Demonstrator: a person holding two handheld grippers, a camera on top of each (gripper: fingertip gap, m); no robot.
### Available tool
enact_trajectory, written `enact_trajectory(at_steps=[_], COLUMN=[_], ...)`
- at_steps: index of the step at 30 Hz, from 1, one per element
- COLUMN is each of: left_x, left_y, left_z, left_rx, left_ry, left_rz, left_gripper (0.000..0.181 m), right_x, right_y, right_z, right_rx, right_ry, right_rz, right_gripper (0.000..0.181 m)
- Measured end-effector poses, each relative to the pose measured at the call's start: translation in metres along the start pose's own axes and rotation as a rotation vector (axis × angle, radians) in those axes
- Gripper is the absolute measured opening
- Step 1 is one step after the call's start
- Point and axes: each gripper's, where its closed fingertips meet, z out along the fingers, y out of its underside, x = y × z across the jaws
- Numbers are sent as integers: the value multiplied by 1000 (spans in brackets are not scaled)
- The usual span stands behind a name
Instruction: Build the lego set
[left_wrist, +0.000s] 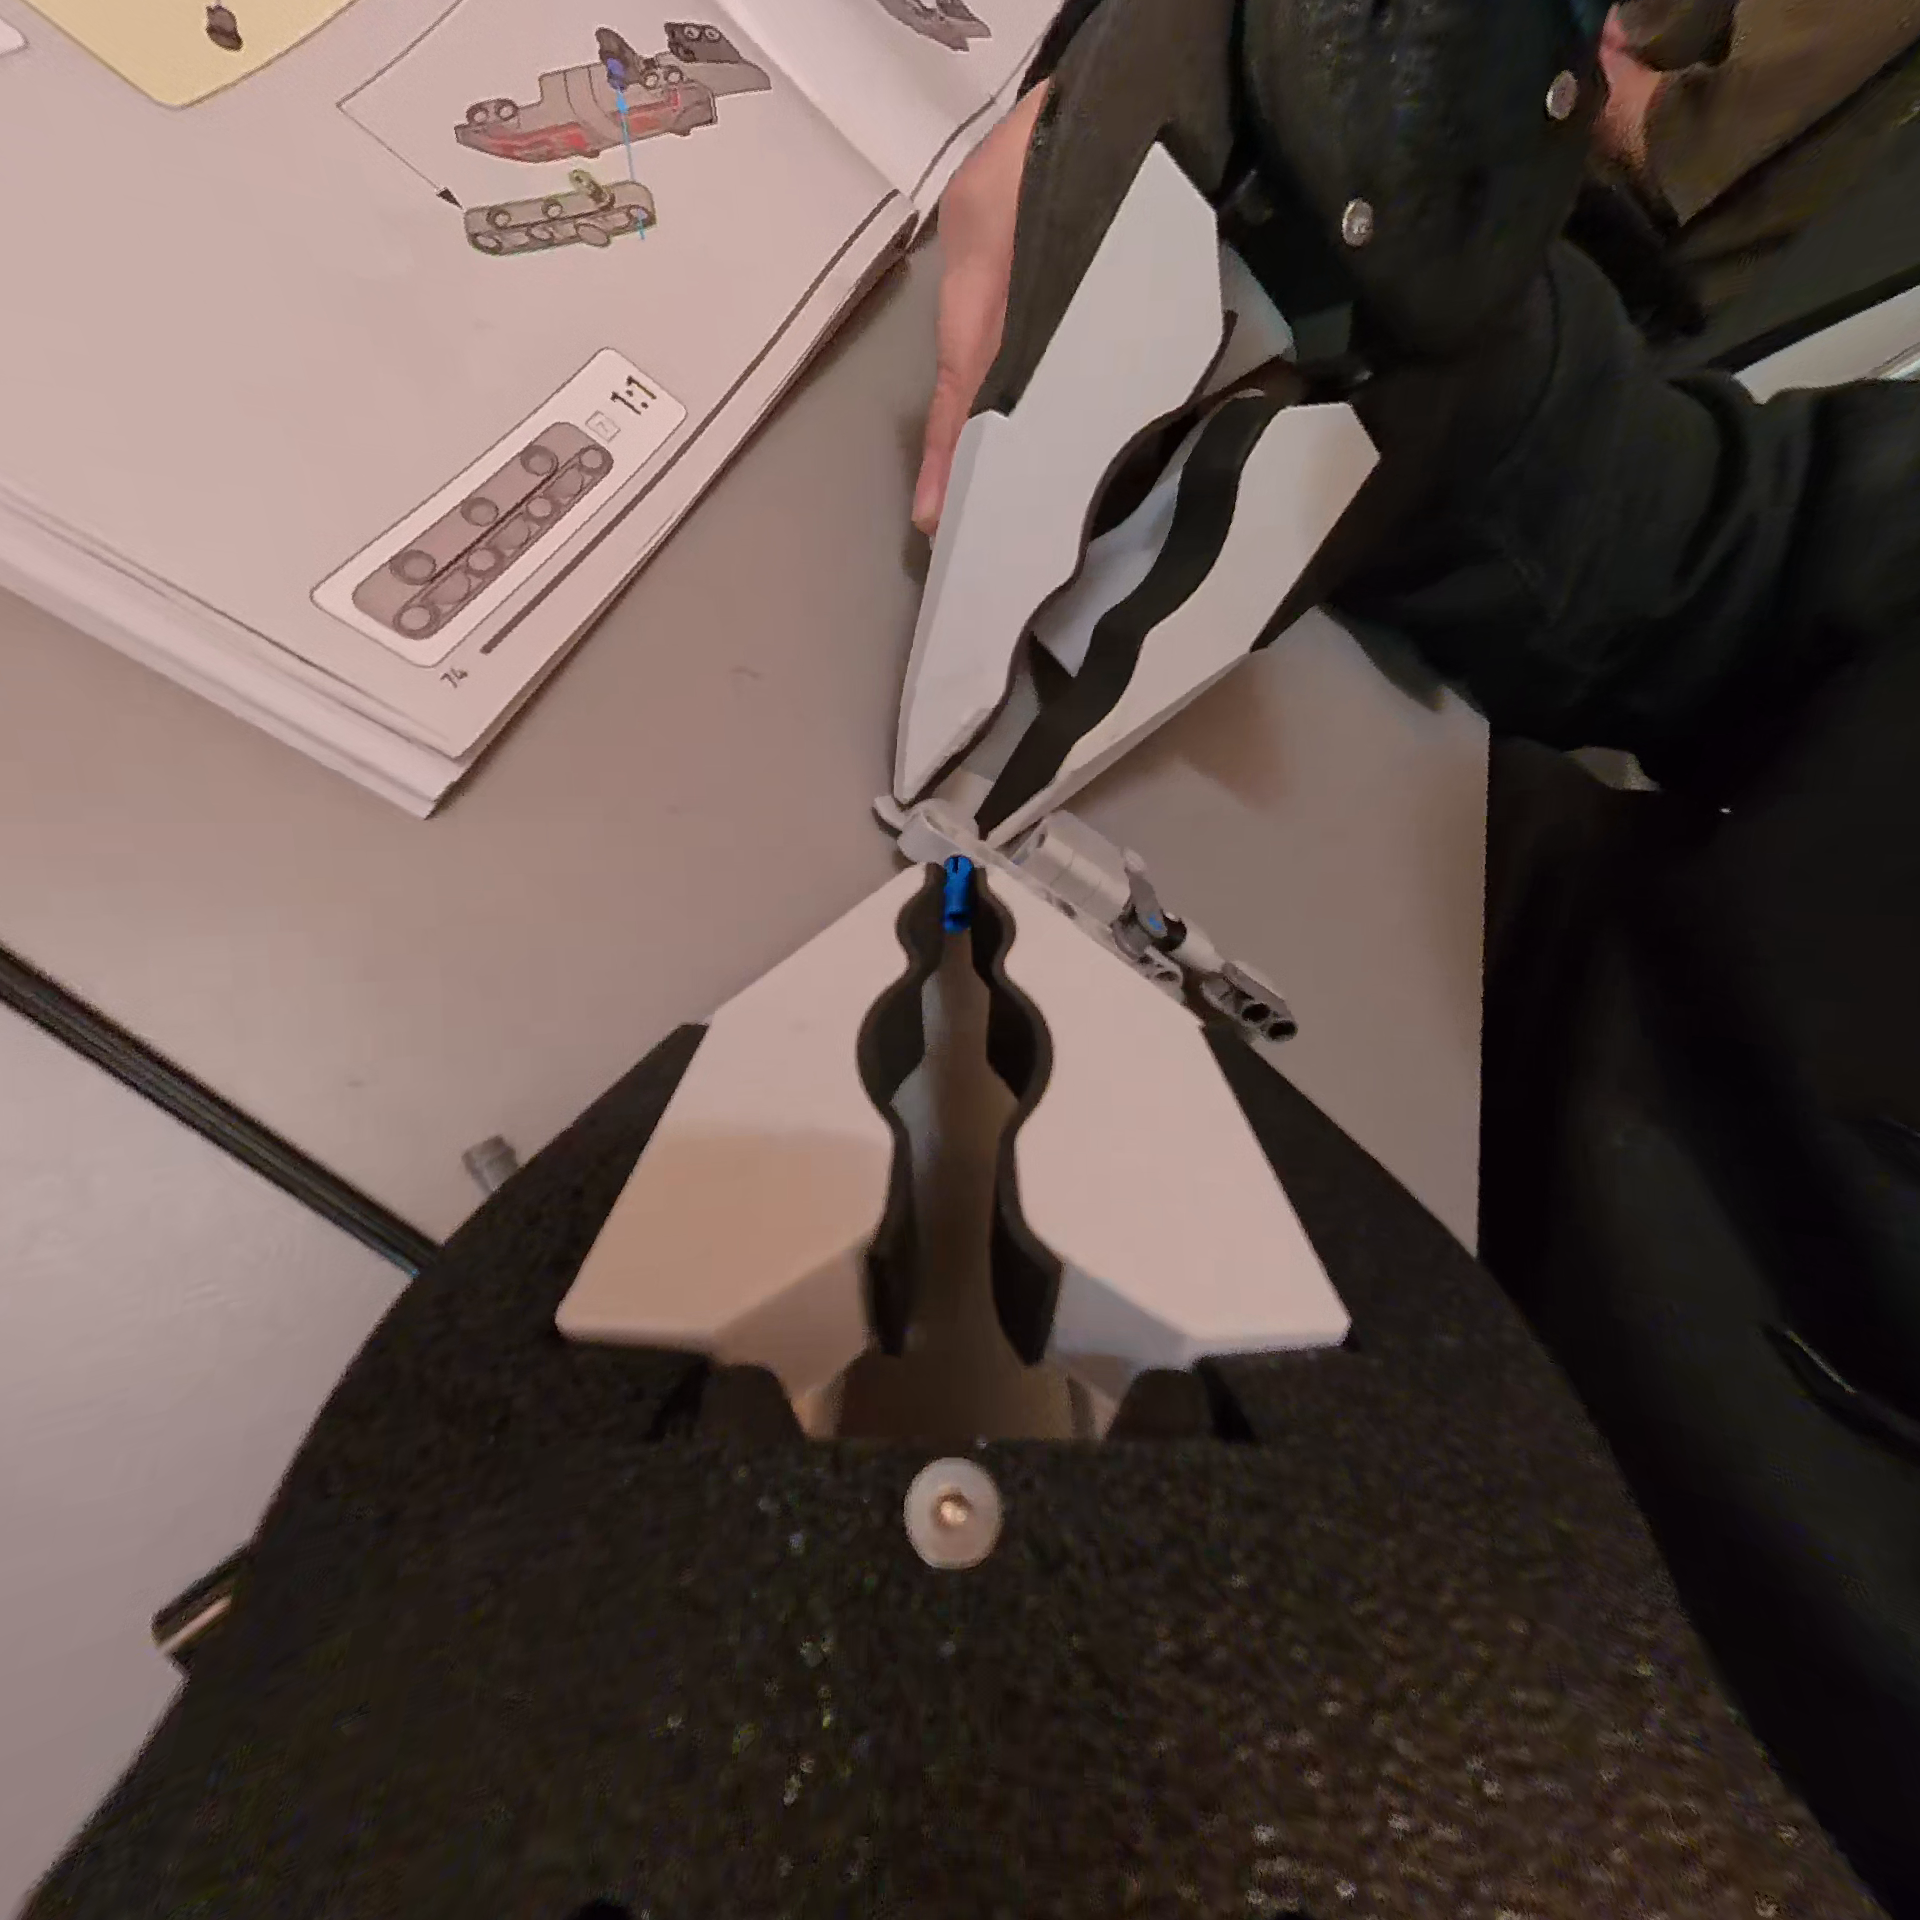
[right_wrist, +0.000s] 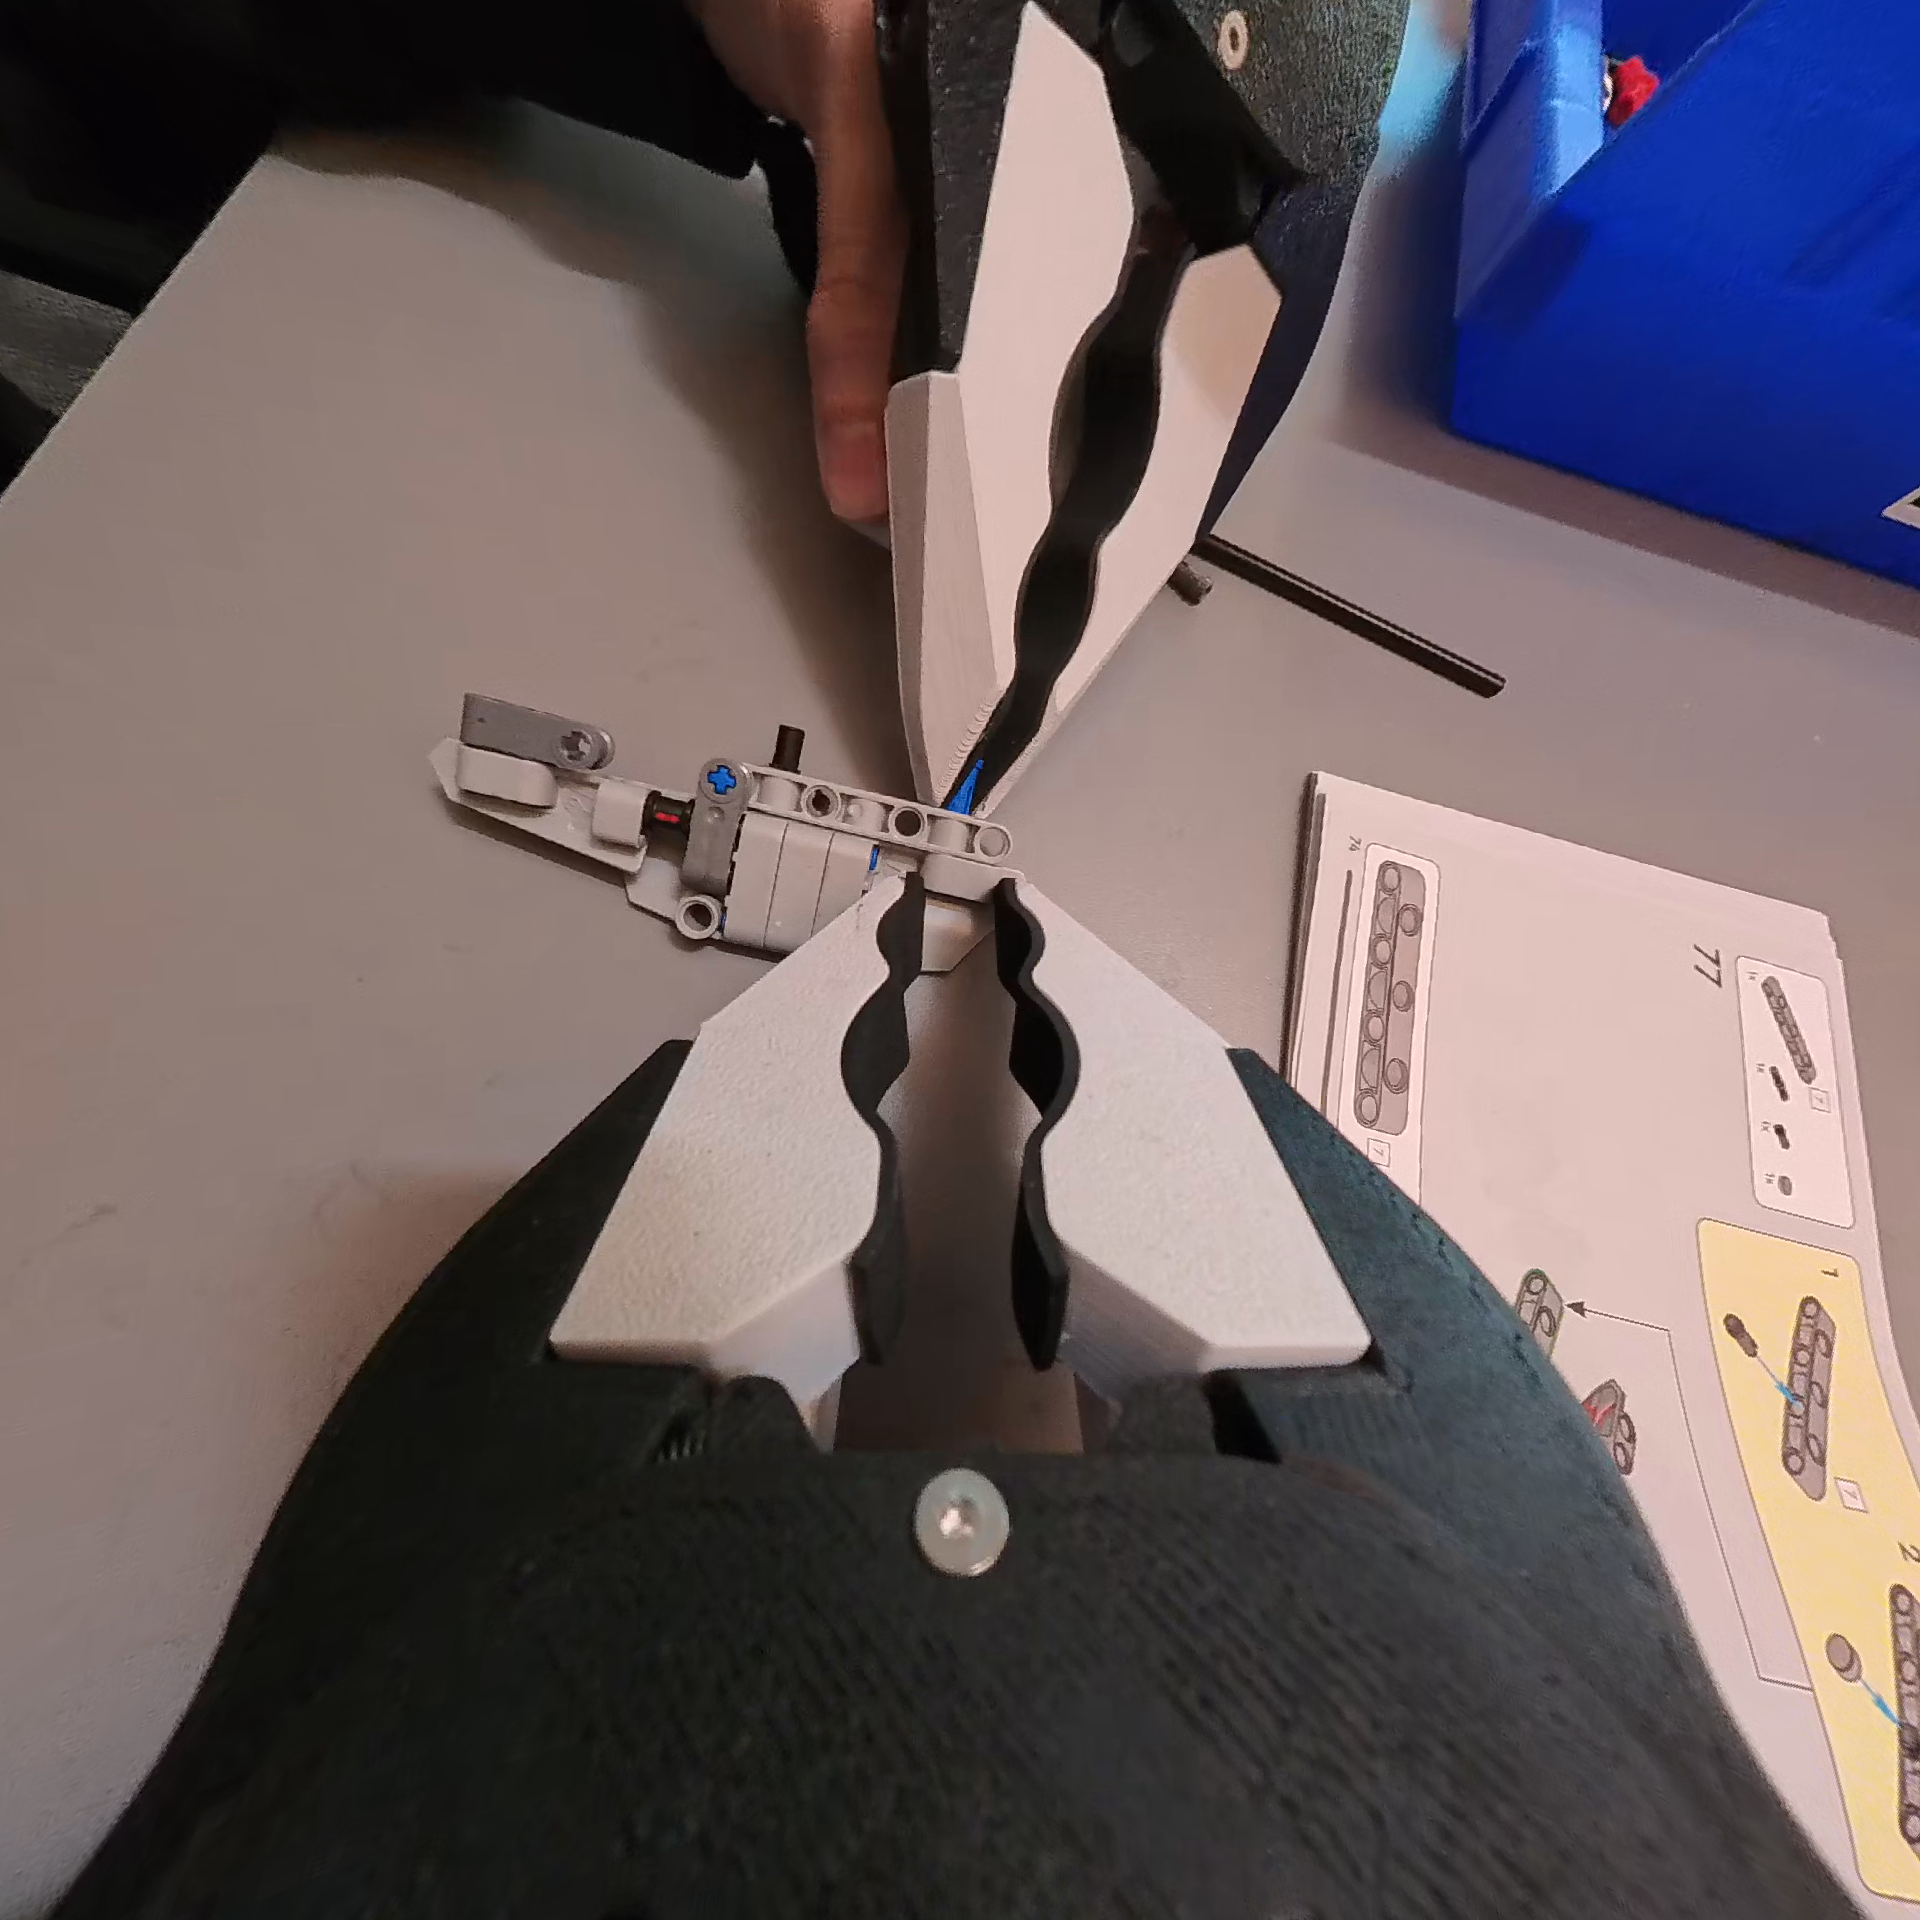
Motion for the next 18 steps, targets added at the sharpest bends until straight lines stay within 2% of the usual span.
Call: enact_trajectory(at_steps=[4, 6, 9, 13, 18], left_x=[0, -1, -4, -1, -1], left_y=[-2, -2, 4, -1, -1], left_z=[-2, -5, -10, -15, -13], left_rx=[22, 34, 18, 64, 51], left_ry=[-31, -49, -87, -89, -85], left_rz=[37, 52, 82, 119, 125], left_gripper=[3, 10, 8, 3, 3], right_x=[0, 0, 0, 0, 0], right_y=[0, 0, 0, 0, 0], right_z=[0, 0, 0, 0, 0], right_rx=[1, 2, 2, 2, 2], right_ry=[1, 4, 1, -4, -5], right_rz=[-3, -6, -2, 3, 4], right_gripper=[13, 13, 13, 13, 13])
